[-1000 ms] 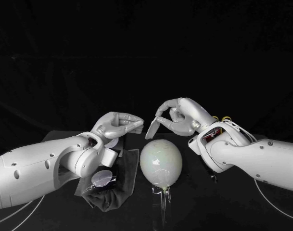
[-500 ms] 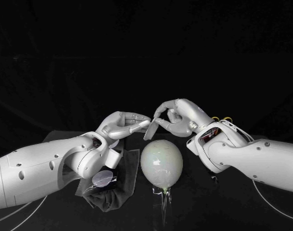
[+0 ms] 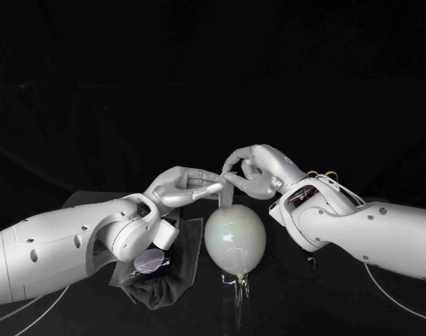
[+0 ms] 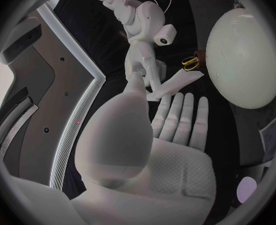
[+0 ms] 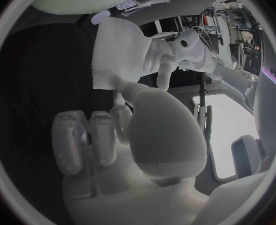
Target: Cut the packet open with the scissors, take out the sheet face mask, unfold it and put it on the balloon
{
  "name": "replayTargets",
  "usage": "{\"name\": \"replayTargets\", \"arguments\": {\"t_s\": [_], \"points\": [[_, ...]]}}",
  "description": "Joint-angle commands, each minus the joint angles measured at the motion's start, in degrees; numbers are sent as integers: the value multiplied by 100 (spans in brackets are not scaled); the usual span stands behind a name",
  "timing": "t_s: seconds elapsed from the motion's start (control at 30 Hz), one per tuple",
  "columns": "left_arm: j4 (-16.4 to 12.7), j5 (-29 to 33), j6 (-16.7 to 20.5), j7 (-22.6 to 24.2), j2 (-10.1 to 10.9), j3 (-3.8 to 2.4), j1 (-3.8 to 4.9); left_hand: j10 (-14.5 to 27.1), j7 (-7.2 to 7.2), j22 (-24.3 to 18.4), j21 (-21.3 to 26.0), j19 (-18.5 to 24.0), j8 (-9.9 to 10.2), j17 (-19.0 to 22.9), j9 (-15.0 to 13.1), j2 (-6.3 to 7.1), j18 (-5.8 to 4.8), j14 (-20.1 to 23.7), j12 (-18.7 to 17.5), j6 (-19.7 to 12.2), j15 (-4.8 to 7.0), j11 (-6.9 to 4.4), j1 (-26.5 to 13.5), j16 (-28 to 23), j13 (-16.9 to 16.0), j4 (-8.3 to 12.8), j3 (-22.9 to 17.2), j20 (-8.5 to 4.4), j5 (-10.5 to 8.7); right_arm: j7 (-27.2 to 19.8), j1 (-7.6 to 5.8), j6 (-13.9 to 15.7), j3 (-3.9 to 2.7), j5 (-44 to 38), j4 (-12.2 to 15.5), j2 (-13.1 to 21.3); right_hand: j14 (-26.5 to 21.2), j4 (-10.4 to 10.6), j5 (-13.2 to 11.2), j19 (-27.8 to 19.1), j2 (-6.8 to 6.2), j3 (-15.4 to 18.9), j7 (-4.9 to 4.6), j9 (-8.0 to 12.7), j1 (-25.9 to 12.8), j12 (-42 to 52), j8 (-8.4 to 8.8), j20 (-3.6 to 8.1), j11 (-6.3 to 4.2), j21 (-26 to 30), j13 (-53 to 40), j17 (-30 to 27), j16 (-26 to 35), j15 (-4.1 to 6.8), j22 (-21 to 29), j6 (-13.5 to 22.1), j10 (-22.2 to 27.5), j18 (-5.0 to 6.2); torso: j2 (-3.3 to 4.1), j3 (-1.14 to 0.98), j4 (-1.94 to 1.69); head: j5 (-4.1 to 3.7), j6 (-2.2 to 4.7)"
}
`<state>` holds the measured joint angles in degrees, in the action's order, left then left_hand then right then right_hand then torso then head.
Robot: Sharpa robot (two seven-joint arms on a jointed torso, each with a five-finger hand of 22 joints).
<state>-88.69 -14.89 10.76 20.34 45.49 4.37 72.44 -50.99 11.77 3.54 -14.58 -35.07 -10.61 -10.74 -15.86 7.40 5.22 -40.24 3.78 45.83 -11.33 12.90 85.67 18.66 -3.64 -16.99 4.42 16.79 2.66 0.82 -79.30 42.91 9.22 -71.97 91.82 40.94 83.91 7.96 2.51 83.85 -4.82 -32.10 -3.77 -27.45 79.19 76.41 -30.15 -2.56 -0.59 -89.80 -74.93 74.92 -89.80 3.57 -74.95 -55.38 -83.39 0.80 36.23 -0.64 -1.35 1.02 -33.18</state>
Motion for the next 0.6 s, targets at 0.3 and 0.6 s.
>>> {"name": "replayTargets", "arguments": {"t_s": [0.3, 0.6], "points": [[-9, -50, -221, -73, -32, -7, 9, -193, 343, 31, -55, -498, -38, 34, 7, -209, 163, -263, 19, 115, 47, -36, 378, -61, -13, 45, -194, -18, 11, 221, -45, -126, -18, -212, 8, -23, 609, -11, 28, 615, 36, -42, 13, -118, 12, -11, -133, 23, -1, -20, -643, 1508, -20, 42, -1505, -28, -49, -80, 9, 2, -5, -24, -1], [26, 88, -171, -73, -44, -7, 9, -345, 303, 21, 17, -611, -65, 61, 18, -404, 221, -446, 32, 204, 89, -77, 751, -121, -12, 130, -328, -12, 10, 263, -64, -173, -24, -237, 8, -34, 609, -15, 28, 615, 35, -44, 13, -118, 14, -9, -135, 23, -1, -20, -644, 1508, -20, 42, -1505, -27, -50, -80, 4, 1, -5, -47, -9]]}}
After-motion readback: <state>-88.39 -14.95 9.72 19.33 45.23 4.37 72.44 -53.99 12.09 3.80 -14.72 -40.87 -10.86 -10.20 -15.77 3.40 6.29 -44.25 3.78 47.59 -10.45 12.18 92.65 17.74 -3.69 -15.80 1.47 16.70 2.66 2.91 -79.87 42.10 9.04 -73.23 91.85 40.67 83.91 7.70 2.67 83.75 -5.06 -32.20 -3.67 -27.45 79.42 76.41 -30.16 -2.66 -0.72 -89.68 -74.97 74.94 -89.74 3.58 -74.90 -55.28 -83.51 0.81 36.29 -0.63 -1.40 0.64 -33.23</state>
